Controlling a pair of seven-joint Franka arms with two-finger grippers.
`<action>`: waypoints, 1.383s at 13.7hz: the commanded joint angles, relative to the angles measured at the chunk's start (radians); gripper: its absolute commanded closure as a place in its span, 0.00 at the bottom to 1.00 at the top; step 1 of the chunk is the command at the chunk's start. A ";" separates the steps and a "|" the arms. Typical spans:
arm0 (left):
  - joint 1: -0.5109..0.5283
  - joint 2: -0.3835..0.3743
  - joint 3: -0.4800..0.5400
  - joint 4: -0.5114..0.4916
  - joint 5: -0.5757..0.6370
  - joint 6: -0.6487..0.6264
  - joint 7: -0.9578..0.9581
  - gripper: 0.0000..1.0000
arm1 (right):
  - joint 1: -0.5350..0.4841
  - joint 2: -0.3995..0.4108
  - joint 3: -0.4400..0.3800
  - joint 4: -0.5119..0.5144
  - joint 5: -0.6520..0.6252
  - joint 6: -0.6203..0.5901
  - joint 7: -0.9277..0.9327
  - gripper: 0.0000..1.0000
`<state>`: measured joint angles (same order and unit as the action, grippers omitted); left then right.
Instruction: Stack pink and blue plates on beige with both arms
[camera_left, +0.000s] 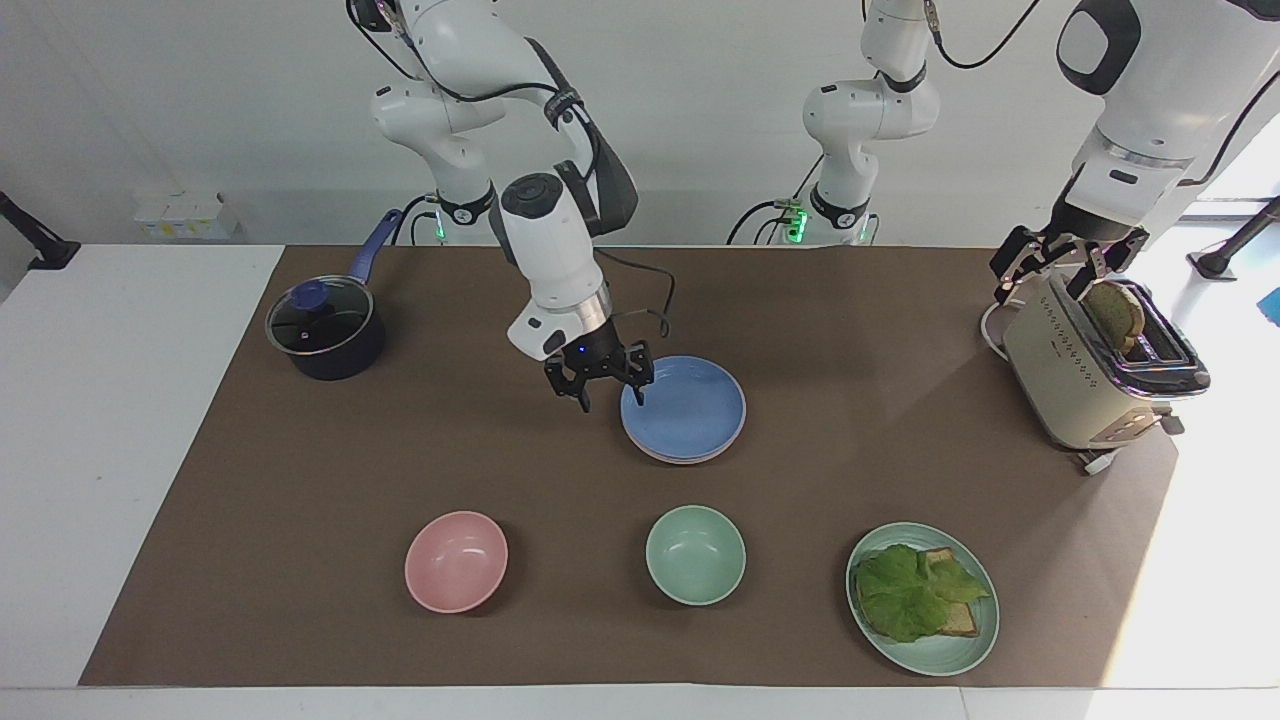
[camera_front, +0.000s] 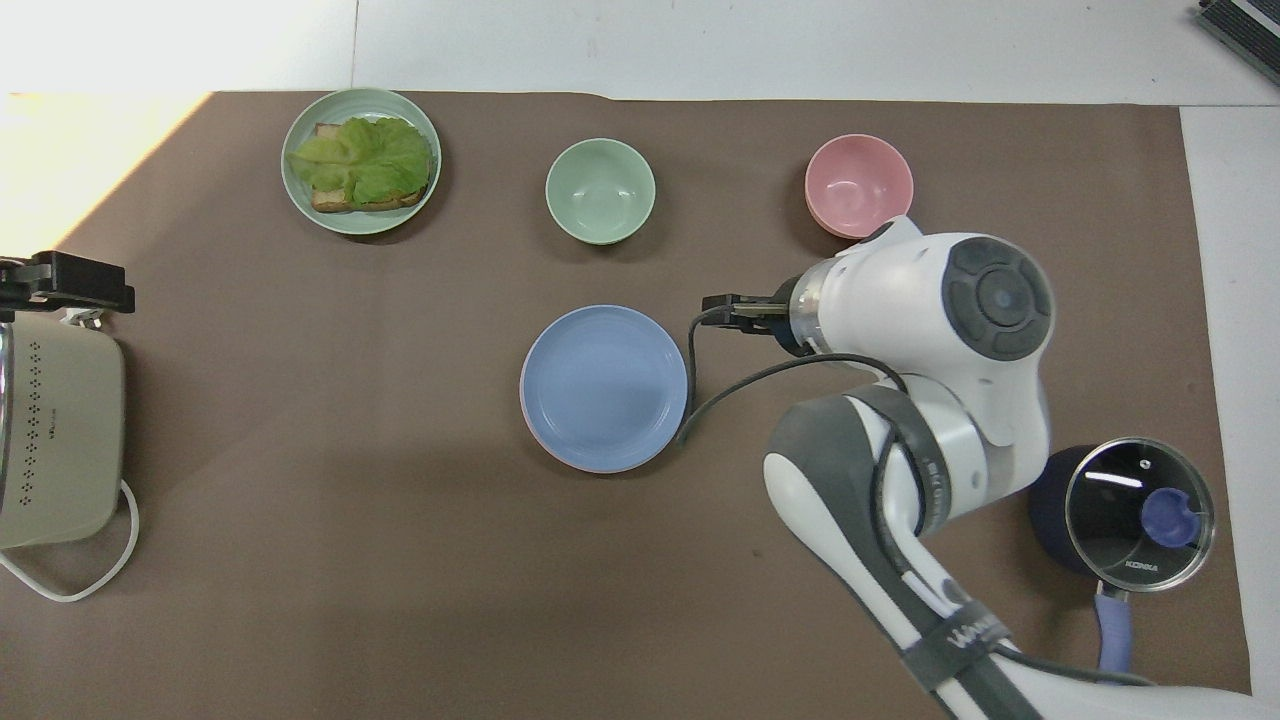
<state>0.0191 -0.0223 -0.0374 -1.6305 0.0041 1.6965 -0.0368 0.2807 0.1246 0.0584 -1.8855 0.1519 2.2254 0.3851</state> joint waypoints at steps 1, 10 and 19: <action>0.005 -0.008 -0.003 -0.002 0.013 -0.012 0.002 0.00 | -0.110 -0.084 0.004 -0.003 -0.052 -0.107 0.018 0.00; 0.005 -0.008 -0.003 -0.002 0.013 -0.012 0.002 0.00 | -0.288 -0.103 0.001 0.290 -0.202 -0.519 -0.086 0.00; 0.005 -0.008 -0.003 -0.002 0.013 -0.012 0.002 0.00 | -0.319 -0.128 0.003 0.365 -0.200 -0.690 -0.158 0.00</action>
<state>0.0191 -0.0223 -0.0374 -1.6305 0.0041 1.6965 -0.0368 -0.0286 -0.0013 0.0520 -1.5255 -0.0407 1.5544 0.2625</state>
